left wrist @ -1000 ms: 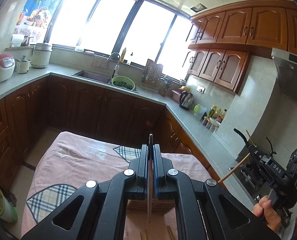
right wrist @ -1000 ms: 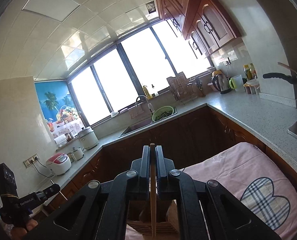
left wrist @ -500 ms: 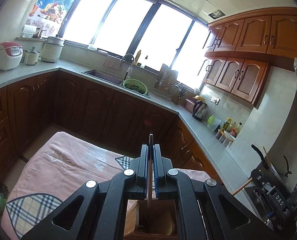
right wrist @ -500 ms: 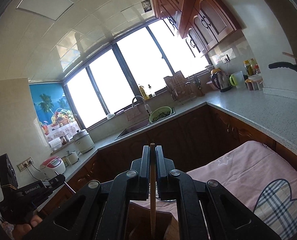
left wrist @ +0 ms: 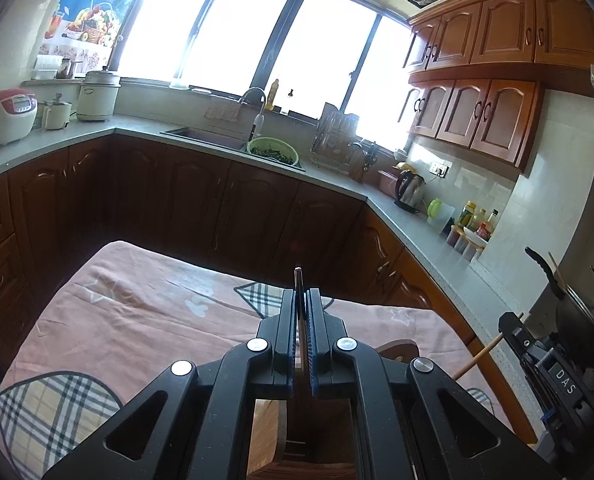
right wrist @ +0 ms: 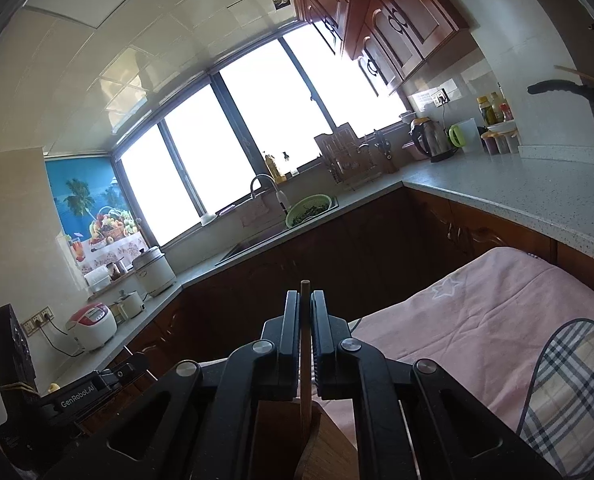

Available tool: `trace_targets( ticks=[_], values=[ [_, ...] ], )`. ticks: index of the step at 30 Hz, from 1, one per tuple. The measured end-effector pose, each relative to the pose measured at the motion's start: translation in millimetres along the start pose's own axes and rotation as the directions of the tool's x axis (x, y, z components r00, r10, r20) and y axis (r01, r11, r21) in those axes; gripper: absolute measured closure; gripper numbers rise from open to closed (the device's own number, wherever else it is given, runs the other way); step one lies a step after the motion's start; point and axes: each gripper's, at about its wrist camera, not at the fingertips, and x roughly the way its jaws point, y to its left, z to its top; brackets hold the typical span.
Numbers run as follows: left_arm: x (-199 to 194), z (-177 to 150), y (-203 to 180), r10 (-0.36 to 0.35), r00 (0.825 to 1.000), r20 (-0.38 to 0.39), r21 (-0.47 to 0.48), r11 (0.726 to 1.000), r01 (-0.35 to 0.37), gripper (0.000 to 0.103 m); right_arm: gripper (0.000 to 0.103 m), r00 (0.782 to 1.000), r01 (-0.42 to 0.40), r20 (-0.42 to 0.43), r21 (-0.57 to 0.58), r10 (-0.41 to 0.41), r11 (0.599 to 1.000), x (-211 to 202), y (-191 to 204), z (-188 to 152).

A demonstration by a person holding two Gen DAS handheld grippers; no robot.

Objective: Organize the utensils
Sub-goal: 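Lift both chopsticks and lower them into the wooden utensil holder, then open both grippers to release the chopsticks into the holder, then move both grippers back over the remaining chopsticks on the tablecloth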

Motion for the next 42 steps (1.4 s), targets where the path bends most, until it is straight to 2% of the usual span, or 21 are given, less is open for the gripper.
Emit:
trace_targets(
  ticks=[6,9,11,13,15,17,18,20,24,25,29,42],
  values=[
    [-2,6,12,0.005,1.0,-0.023,-0.02,1.0,-0.006,0.099,0.097,0.999,-0.009,-0.044,0.014,0.009,1.0,6,-4,5],
    [2,10,15,-0.001,0.999,-0.042,-0.031,1.0,0.0,0.099,0.093,0.997,-0.007,-0.071,0.015,0.008,1.0,9,-3,6],
    [-9,16,21,0.003,0.999,-0.048,-0.029,1.0,-0.004,0.096,0.093,0.997,-0.009,-0.077,0.021,0.011,1.0,8,-4,6],
    [-9,18,23,0.004,0.999,-0.053,-0.031,1.0,-0.006,0.081,0.09,0.996,-0.001,-0.086,0.019,0.003,1.0,8,-2,5],
    [-19,16,29,0.018,0.999,-0.048,-0.037,0.999,-0.02,0.08,0.078,0.996,0.003,-0.094,0.027,-0.001,1.0,7,-2,6],
    [-23,17,30,0.016,0.998,-0.054,-0.037,0.999,-0.018,0.077,0.048,0.996,-0.002,-0.093,0.042,0.006,0.999,4,-4,6],
    [-26,17,31,0.014,0.998,-0.056,-0.039,0.999,-0.016,0.072,0.043,0.996,-0.001,-0.087,0.047,0.005,0.999,1,-5,6],
    [-35,15,34,0.018,0.998,-0.054,-0.045,0.999,-0.021,0.061,0.043,0.997,-0.008,-0.082,0.058,0.013,0.998,-4,-7,7],
    [-64,3,42,0.02,0.999,-0.049,-0.051,0.998,-0.023,0.044,0.022,0.995,-0.031,-0.091,0.09,0.04,0.995,-18,-12,9],
    [-70,0,42,0.033,0.998,-0.051,-0.049,0.998,-0.036,0.038,0.021,0.995,-0.036,-0.087,0.09,0.044,0.995,-24,-12,9],
    [-101,-14,46,0.048,0.996,-0.077,-0.049,0.997,-0.052,0.036,0.012,0.993,-0.044,-0.108,0.076,0.052,0.996,-47,-12,5],
    [-202,-49,41,0.045,0.986,-0.16,-0.021,0.999,-0.049,0.036,0.012,0.972,-0.04,-0.233,-0.023,0.034,0.999,-122,-8,-31]
  ],
)
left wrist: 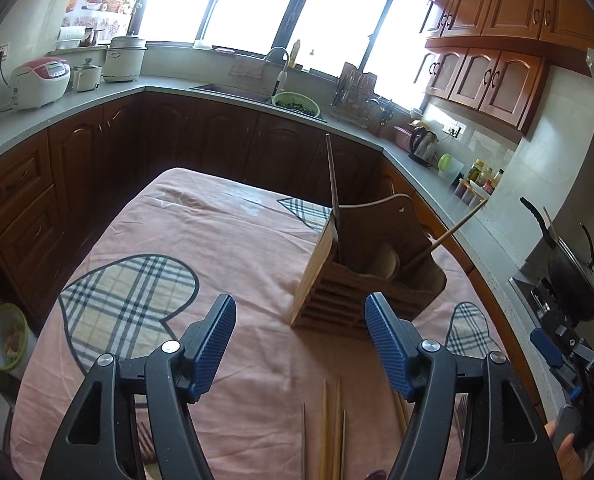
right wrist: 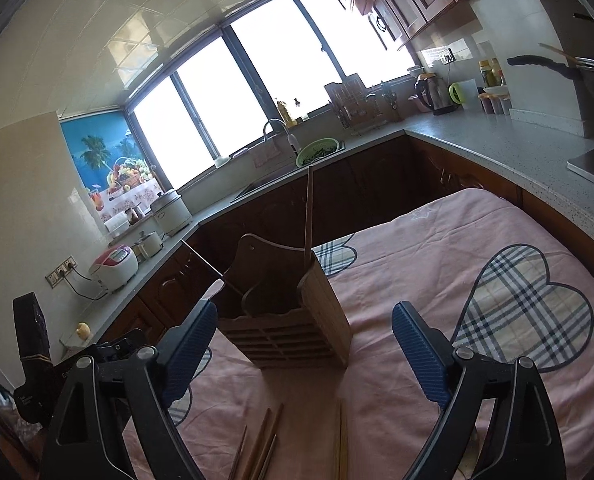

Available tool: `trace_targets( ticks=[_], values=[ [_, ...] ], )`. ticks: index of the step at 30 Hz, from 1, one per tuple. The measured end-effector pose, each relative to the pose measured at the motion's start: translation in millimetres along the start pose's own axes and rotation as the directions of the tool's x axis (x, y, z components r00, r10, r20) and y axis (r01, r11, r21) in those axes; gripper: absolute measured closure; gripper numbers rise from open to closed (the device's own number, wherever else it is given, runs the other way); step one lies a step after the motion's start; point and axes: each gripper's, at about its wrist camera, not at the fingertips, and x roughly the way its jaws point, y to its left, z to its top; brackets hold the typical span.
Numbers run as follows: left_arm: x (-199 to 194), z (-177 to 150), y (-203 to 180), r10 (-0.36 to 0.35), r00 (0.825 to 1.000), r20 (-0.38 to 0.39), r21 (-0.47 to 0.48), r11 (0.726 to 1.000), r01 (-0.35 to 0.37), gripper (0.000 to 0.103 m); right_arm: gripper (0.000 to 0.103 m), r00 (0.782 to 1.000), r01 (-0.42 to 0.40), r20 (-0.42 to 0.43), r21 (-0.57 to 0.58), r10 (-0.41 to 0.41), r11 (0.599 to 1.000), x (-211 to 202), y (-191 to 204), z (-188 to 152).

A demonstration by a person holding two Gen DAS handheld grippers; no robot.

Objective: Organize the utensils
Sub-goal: 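Move both grippers back over the remaining chopsticks on the tablecloth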

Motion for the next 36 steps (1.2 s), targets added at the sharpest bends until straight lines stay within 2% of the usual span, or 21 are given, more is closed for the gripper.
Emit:
trace_targets(
  ticks=[9,16,26,36],
  values=[
    [-50,-32,10,0.014,0.999,-0.049,-0.008,1.0,-0.014,0.036,0.012,0.999,0.036,-0.034,-0.013,-0.036,0.999,-40,-7,-32],
    [-68,-48,11,0.025,0.995,-0.092,0.0,1.0,-0.025,0.036,0.012,0.993,0.079,-0.08,-0.047,-0.083,0.996,-58,-12,-58],
    [-77,-62,13,0.034,0.989,-0.141,0.022,0.999,-0.031,0.036,0.012,0.983,0.095,-0.149,-0.095,-0.108,0.991,-63,-10,-89],
    [-55,-62,4,0.062,0.979,-0.195,0.055,0.997,-0.052,0.037,0.012,0.976,0.086,-0.186,-0.13,-0.11,0.988,-52,-5,-96]
  ],
)
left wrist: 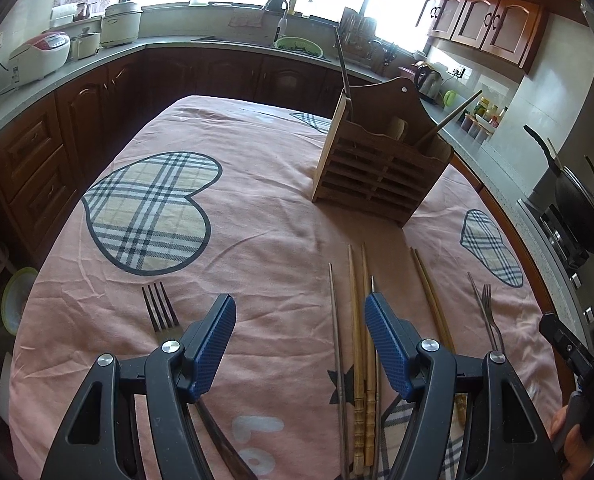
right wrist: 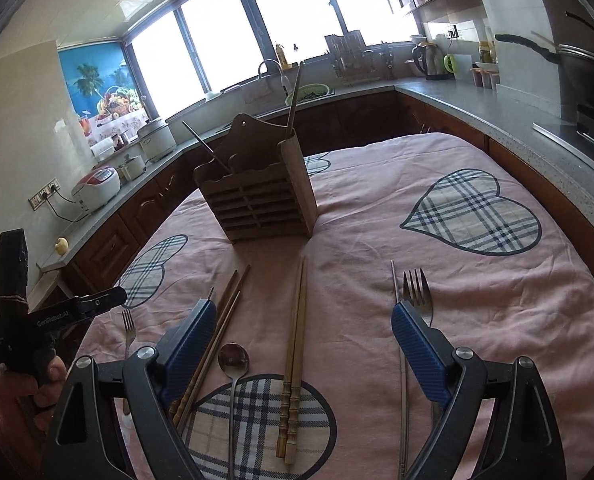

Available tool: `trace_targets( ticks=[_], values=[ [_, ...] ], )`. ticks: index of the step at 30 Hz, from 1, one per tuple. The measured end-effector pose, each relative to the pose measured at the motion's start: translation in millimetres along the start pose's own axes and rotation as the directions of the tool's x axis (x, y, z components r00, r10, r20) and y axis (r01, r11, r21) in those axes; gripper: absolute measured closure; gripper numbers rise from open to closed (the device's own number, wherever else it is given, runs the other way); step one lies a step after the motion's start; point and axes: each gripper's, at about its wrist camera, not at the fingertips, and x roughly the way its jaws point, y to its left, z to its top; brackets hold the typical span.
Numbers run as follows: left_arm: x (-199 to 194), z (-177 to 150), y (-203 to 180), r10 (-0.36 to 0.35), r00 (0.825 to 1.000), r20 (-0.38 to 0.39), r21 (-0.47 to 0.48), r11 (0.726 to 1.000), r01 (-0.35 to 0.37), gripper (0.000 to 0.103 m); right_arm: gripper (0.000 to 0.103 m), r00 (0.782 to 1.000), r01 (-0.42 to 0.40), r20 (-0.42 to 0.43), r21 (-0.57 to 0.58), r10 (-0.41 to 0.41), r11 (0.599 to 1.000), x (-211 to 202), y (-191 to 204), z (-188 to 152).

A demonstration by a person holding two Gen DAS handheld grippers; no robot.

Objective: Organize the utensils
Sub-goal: 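Move both grippers back over the remaining chopsticks on the tablecloth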

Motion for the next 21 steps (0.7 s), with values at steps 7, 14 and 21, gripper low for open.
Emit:
trace_targets(
  ticks=[7,14,21],
  values=[
    [21,3,-5,0.003,0.999,-0.042,0.023,1.0,-0.002,0.037,0.013,0.999,0.025,-0.027,-0.006,-0.025,1.0,12,-3,1],
    [54,18,-16,-0.005,0.995,-0.102,0.054,0.999,0.01,0.038,0.032,0.997,0.031,-0.069,-0.012,-0.032,0.999,32,-8,10],
    [93,35,-26,0.01,0.989,-0.145,0.085,0.996,0.002,0.042,0.052,0.99,-0.001,-0.138,-0.015,-0.001,1.0,69,-7,22]
  ],
)
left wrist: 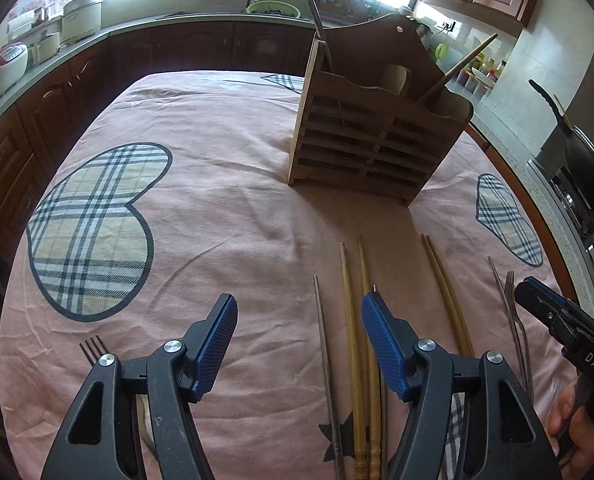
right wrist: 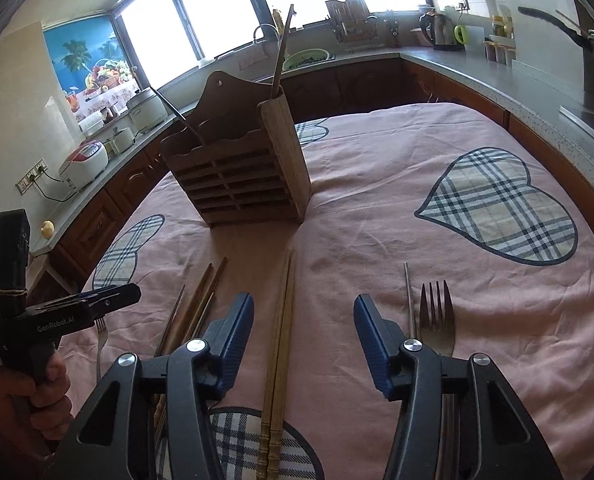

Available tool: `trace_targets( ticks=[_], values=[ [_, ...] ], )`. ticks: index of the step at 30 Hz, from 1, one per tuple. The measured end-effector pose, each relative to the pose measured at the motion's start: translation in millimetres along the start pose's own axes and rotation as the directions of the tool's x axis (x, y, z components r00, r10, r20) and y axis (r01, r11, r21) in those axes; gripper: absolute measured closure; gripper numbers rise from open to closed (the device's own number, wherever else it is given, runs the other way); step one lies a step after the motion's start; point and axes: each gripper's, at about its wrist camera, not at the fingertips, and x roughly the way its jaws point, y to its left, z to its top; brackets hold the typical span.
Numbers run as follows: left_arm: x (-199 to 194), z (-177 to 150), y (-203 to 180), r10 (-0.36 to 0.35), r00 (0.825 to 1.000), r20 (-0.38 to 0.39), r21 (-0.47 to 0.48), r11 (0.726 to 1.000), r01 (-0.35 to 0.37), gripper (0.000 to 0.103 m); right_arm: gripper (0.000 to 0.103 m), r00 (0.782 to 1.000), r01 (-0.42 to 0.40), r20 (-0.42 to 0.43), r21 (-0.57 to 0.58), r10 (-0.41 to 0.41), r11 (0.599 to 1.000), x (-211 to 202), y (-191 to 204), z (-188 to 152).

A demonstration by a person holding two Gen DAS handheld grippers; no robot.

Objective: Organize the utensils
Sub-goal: 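Move both grippers back over the remaining chopsticks on the tablecloth, then grasp a wooden chopstick with the left gripper while the right gripper grasps another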

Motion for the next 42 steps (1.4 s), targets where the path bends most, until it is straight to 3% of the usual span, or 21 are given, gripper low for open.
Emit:
trace_targets(
  ticks=[6,15,29,31,34,35,42],
  values=[
    [33,15,-6,-0.004,0.999,-0.042,0.024,1.0,0.005,0.046,0.069,0.996,-0.037,-0.081,-0.01,0.036,0.999,42,6,12],
    [75,29,-15,-0.016,0.995,-0.101,0.057,0.998,0.022,0.054,0.085,0.987,-0.019,-0.163,-0.039,0.013,0.999,85,6,24],
    [107,35,-41,0.054,0.993,-0.104,0.211,0.977,-0.031,0.069,0.087,0.98,0.009,-0.199,-0.118,-0.033,0.993,109,13,34],
    [107,34,-42,0.061,0.993,-0.098,0.224,0.974,-0.038,0.078,0.087,0.98,0.017,-0.194,-0.144,-0.045,0.989,113,17,36],
    [109,36,-39,0.045,0.994,-0.104,0.214,0.977,-0.021,0.096,0.091,0.981,0.016,-0.19,-0.15,-0.045,0.989,113,16,37],
    [108,35,-38,0.034,0.994,-0.106,0.205,0.979,-0.011,0.097,0.096,0.981,0.022,-0.188,-0.148,-0.05,0.989,112,14,37],
    [82,37,-32,-0.039,0.996,-0.076,0.127,0.991,0.049,0.1,0.098,0.987,-0.04,-0.16,-0.057,0.03,0.998,92,5,38]
  ],
)
